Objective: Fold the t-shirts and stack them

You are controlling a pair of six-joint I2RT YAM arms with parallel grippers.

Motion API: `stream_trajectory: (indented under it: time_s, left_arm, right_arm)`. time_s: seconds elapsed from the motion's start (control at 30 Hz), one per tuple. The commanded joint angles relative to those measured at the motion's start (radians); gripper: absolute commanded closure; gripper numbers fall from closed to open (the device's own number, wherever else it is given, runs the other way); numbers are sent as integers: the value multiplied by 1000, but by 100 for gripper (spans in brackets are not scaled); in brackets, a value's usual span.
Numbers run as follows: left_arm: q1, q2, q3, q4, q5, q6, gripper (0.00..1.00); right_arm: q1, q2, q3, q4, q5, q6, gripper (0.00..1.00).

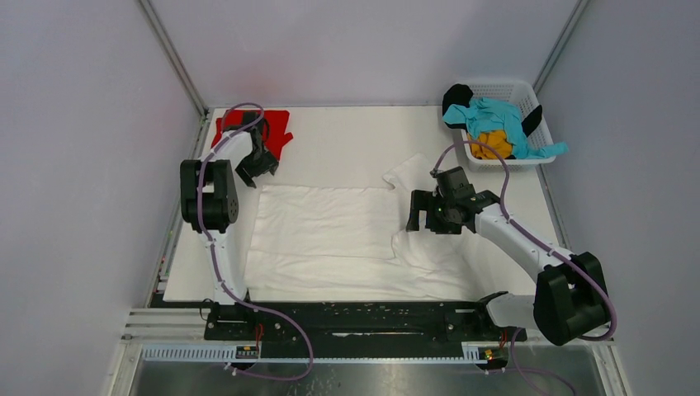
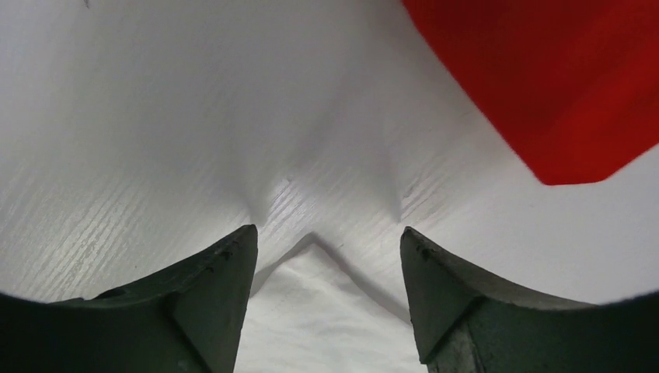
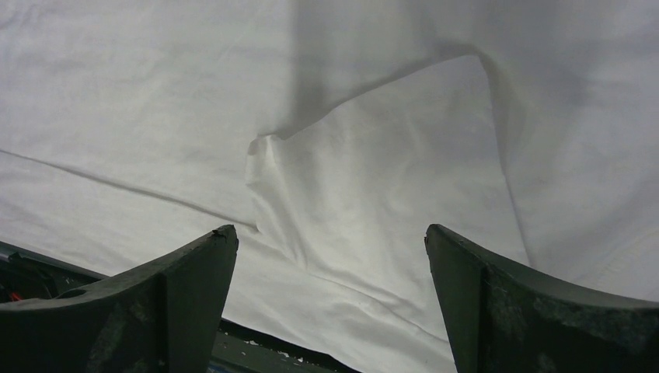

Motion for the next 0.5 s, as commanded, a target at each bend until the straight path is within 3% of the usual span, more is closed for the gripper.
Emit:
stream_trajectory:
  time_s: [0.0,0.17,0.47]
  left_arm:
    - [2,17,40,-57,-19,37,34]
    - [1,45,40,-56,2,40,41]
    - [-27,47,50,-61,3,54,61]
  right_arm:
    - [-10,2,37,3,32,-23,1]
    - [-11,0,34,4,33,-20,1]
    - [-13,-11,32,4,63,-23,1]
